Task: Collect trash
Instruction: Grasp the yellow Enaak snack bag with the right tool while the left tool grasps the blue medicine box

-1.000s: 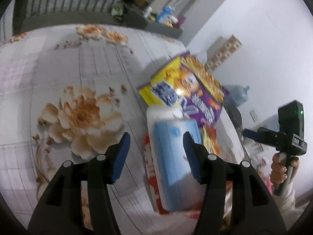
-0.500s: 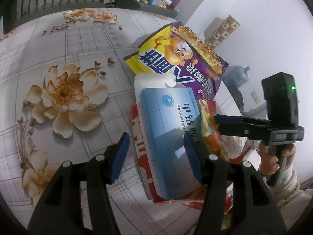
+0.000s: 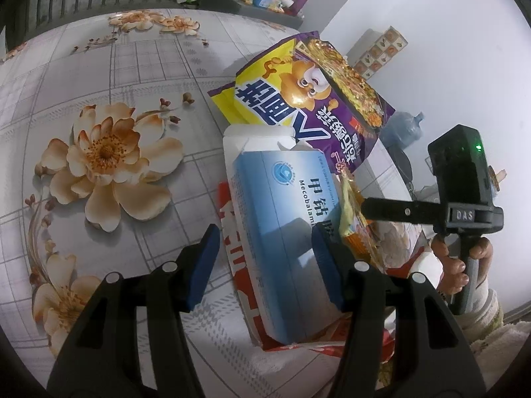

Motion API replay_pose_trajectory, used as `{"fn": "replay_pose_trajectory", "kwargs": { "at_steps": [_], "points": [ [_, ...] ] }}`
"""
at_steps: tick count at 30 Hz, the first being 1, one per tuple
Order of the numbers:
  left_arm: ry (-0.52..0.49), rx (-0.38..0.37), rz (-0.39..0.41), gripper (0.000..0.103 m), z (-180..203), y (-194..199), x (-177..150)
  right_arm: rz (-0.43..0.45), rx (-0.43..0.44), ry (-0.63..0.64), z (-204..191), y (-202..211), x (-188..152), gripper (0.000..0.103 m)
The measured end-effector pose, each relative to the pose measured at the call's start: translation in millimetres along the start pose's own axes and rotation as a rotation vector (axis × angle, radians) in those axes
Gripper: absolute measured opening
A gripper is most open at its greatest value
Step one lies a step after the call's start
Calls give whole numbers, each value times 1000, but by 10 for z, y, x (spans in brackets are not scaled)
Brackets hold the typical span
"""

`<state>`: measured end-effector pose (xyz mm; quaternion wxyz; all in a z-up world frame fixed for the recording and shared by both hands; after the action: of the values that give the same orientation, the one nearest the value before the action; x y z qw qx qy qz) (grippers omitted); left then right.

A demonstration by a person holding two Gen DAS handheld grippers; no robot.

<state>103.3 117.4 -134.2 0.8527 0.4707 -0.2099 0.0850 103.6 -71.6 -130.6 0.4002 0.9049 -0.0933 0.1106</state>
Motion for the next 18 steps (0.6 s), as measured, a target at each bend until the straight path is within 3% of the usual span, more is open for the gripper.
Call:
{"fn": "replay_pose_trajectory", "kwargs": {
  "at_steps": [2,4,11,18],
  "points": [
    [-2,1,0,54,11,-1,-7,2,-16,18,-54,-18,-9,54],
    [-5,3,1,54,21,-4,-10,3,-28,26,-68,-38,-5,45],
    [-4,11,11,54,20,24,7,31,-54,-10,34,60,7,7],
    [-23,8,18,54,81,29,85,79,-49,-14,32,209,8,4]
  ]
}}
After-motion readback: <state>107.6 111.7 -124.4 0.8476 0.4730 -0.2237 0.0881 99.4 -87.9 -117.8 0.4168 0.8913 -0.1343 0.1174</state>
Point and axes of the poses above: each gripper's, at about its wrist camera, not at the fingertips, and y roughly against the way its jaws point, z to its right, x to its top, the point moved 9 cm from there along -y, roughly the way its jaws point, and after that the axes turned 2 degrees about y, right-handed, at the moved point
